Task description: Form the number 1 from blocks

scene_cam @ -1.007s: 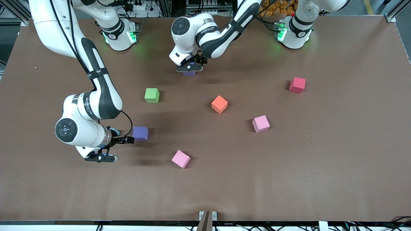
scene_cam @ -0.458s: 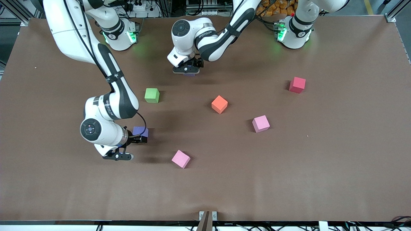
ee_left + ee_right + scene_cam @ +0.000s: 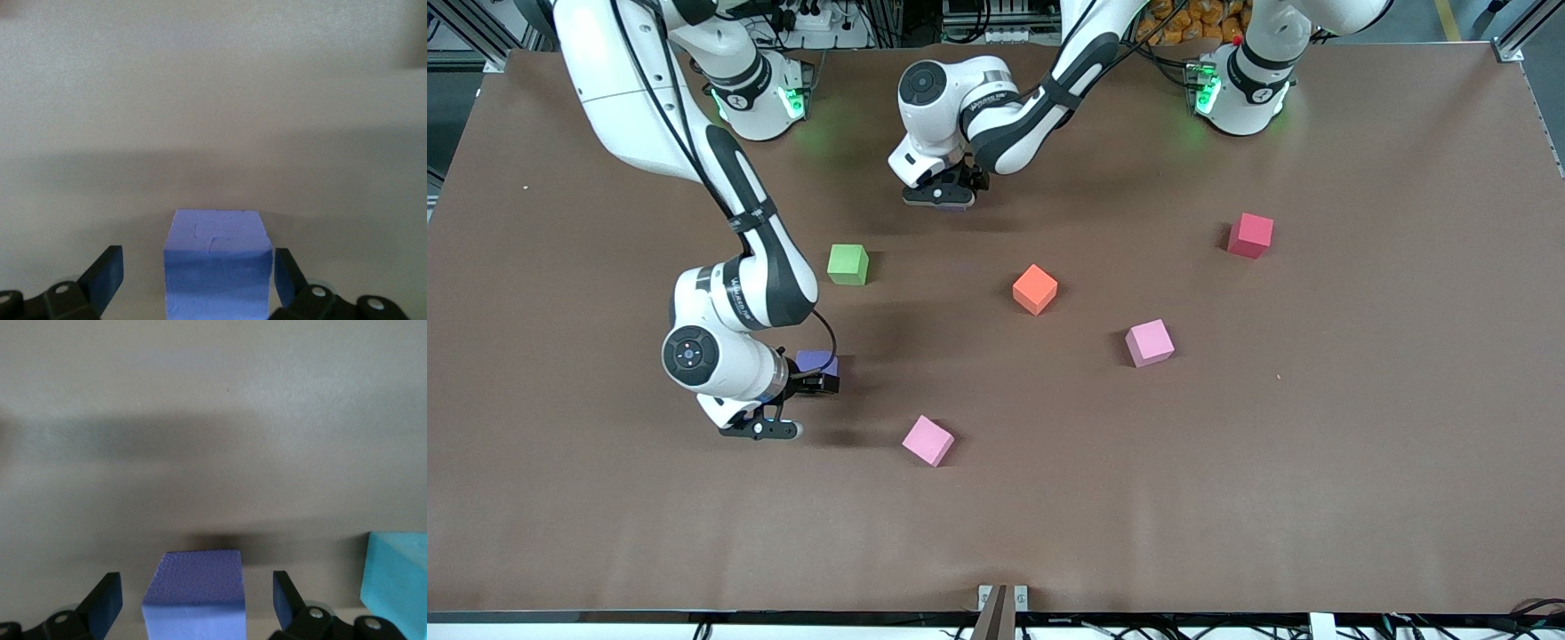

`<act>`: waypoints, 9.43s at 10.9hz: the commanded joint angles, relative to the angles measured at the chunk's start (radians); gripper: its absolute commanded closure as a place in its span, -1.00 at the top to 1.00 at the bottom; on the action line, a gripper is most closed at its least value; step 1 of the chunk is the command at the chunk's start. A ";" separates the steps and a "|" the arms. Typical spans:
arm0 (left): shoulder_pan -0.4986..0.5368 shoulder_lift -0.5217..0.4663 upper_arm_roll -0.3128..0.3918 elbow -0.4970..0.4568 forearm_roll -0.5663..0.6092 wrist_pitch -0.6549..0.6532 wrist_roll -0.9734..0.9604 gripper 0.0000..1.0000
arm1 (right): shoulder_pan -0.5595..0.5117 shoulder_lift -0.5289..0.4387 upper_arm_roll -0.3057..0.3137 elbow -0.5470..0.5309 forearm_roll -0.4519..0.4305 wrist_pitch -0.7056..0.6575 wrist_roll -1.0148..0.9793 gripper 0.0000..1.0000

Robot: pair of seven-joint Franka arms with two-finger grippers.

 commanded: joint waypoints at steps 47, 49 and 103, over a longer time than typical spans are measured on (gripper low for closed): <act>0.185 -0.150 0.234 -0.152 -0.143 0.056 -0.369 1.00 | 0.568 -0.150 -0.122 -0.284 0.148 0.220 0.477 0.17; 0.171 -0.143 0.236 -0.163 -0.138 0.075 -0.402 1.00 | 0.563 -0.156 -0.093 -0.319 0.148 0.251 0.477 0.17; -0.044 0.078 0.093 0.142 0.041 -0.096 0.103 -1.00 | 0.219 -0.409 -0.079 -0.545 0.148 0.072 0.062 0.21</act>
